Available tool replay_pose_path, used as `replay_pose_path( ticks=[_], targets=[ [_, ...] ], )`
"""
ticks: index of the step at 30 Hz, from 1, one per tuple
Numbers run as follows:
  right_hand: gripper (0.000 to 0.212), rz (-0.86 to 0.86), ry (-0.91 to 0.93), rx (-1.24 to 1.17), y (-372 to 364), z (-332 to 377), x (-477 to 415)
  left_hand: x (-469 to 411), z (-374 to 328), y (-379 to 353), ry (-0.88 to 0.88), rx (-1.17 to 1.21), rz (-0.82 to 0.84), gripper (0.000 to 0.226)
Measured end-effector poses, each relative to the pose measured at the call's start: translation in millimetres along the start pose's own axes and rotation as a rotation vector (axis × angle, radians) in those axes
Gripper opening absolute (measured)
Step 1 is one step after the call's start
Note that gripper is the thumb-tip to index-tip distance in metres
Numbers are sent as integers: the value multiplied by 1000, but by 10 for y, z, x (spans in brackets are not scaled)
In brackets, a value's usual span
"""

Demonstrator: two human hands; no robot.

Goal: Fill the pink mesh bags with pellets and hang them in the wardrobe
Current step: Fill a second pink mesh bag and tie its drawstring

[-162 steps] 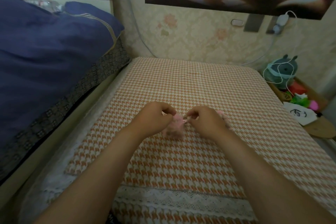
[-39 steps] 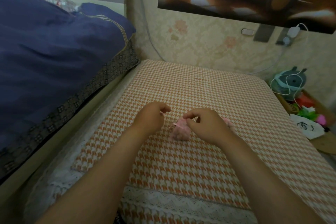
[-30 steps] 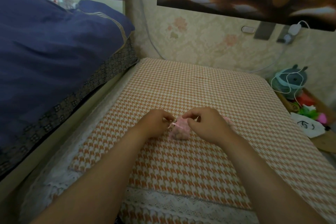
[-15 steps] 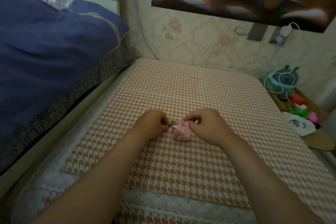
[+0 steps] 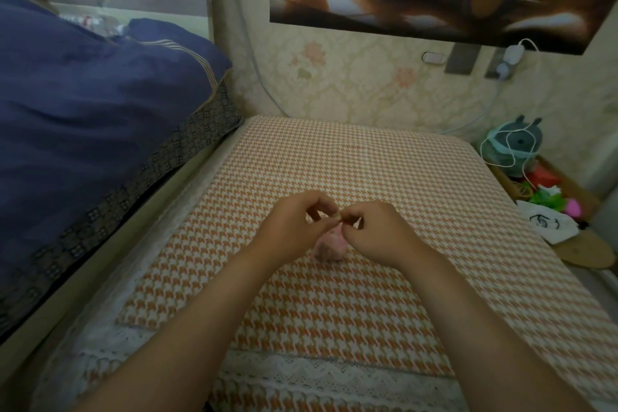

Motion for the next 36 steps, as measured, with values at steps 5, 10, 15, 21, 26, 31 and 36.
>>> replay_pose_path(
  ticks=[5, 10, 15, 21, 26, 31, 36],
  targets=[
    [29, 14, -22, 32, -2, -25, 15, 2, -5, -69, -36, -194, 24, 9],
    [33, 6, -25, 36, 27, -32, 7, -28, 81, -91, 13, -176, 41, 9],
    [28, 7, -19, 46, 57, -11, 11, -50, 141, -49, 79, -154, 39, 11],
    [25, -17, -24, 64, 64, -16, 2, -152, 513, 180, 198, -215, -72, 15],
    [25, -19, -22, 63, 41, -14, -18, -127, 655, -52, 195, -282, 121, 14],
    [24, -33, -11, 50, 21, -32, -36, -143, 759, -193, 188, -381, 201, 18],
    [23, -35, -10, 42, 13, -32, -37, -145, 820, -133, 213, -291, 150, 8]
  ],
)
Point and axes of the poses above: each hand's wrist, its own x-axis away from the middle knuckle, its own y-axis out of the back of the hand, z = x × y, the point moved 9 cm from there along -x, towards the middle knuckle, and after that the axes turned 7 degrees about x, right-handed, at the moved point
